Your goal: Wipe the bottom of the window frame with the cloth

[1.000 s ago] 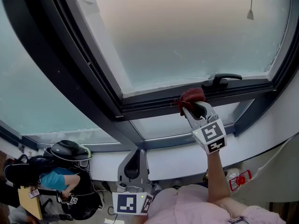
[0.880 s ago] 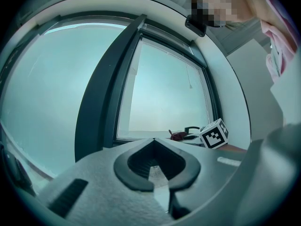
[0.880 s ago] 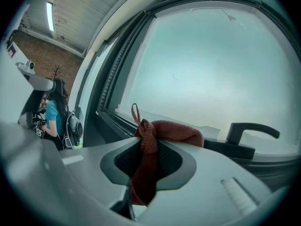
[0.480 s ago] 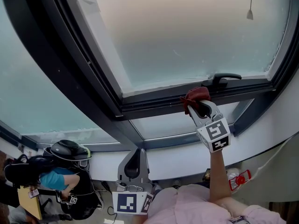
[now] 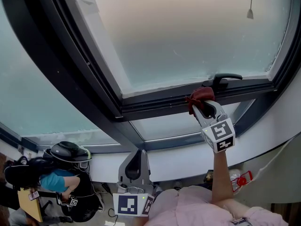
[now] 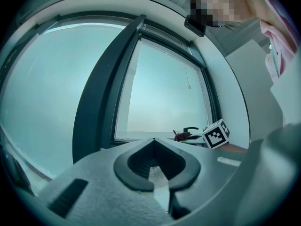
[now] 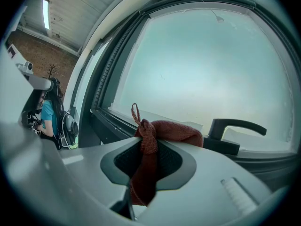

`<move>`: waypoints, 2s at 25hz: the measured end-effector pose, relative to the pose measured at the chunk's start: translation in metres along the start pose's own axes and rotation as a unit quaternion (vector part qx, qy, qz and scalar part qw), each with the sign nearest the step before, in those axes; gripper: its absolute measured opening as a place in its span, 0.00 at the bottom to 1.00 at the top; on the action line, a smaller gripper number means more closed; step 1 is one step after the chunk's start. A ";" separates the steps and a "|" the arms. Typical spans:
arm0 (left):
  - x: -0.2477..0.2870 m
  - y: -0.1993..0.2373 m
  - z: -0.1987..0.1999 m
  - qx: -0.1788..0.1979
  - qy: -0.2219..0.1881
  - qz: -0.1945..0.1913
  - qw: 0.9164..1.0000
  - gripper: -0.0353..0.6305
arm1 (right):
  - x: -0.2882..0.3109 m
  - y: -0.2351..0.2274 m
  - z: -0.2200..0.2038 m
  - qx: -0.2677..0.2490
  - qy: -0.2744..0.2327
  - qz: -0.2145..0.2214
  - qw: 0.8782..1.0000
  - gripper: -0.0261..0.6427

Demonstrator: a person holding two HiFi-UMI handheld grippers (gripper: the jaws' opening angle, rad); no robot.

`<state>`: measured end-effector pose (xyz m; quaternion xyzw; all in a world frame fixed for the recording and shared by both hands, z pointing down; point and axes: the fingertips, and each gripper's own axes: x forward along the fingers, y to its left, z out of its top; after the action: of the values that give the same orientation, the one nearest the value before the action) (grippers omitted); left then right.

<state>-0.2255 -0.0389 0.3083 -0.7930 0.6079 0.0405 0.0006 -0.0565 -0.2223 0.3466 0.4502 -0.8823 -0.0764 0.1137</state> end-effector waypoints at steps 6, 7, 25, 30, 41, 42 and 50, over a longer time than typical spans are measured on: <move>0.000 0.001 -0.001 -0.001 0.000 0.002 1.000 0.04 | -0.005 -0.011 -0.004 0.005 0.000 -0.010 1.000 0.16; 0.000 0.001 -0.001 -0.002 0.000 0.002 1.000 0.04 | -0.006 -0.012 -0.005 0.005 0.000 -0.012 1.000 0.16; 0.003 0.000 -0.001 -0.004 -0.002 0.000 1.000 0.04 | -0.024 -0.049 -0.016 0.025 0.001 -0.054 0.998 0.16; 0.004 -0.001 -0.001 -0.004 -0.002 0.000 1.000 0.04 | -0.029 -0.059 -0.019 0.030 0.001 -0.066 0.997 0.16; -0.002 0.003 -0.005 -0.012 0.003 0.005 1.000 0.04 | -0.039 -0.079 -0.025 0.031 0.011 -0.108 0.994 0.16; -0.003 0.004 -0.005 -0.012 0.003 0.004 1.000 0.04 | -0.039 -0.079 -0.025 0.029 0.012 -0.113 0.993 0.16; -0.007 0.026 -0.004 -0.020 0.005 -0.009 1.000 0.04 | -0.043 -0.063 -0.009 0.040 -0.016 -0.146 0.988 0.16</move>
<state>-0.2522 -0.0389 0.3137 -0.7983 0.6000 0.0484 -0.0179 0.0199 -0.2244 0.3348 0.5772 -0.8112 -0.0643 0.0687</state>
